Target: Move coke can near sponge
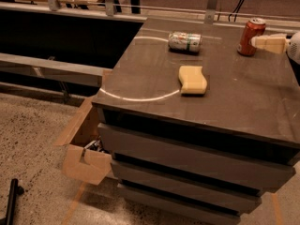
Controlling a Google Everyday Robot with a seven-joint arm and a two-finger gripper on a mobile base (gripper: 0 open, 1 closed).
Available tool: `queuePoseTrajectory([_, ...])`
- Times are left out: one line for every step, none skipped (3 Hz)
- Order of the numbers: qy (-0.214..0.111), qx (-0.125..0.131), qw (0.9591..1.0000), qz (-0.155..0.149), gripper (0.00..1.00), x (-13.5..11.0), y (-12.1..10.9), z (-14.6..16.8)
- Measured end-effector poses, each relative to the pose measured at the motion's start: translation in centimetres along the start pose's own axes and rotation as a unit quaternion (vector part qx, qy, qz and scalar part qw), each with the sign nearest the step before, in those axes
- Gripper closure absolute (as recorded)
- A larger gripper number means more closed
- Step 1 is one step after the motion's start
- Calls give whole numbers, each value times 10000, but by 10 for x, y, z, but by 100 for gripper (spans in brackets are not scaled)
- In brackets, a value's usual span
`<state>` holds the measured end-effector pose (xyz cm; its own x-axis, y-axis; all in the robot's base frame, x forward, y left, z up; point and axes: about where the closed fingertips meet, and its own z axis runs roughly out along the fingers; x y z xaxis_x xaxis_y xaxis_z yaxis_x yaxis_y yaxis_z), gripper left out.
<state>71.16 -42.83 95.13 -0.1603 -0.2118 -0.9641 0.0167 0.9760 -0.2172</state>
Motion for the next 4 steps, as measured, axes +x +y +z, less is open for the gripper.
queuePoseTrajectory([49, 20, 10000, 2, 0, 8, -12, 17])
queuePoseTrajectory([163, -119, 9998, 42, 0, 19, -18, 31])
queuePoseTrajectory([280, -456, 9984, 171, 0, 28, -15, 40])
queuePoseTrajectory([358, -919, 9947, 298, 0, 31, 3, 50])
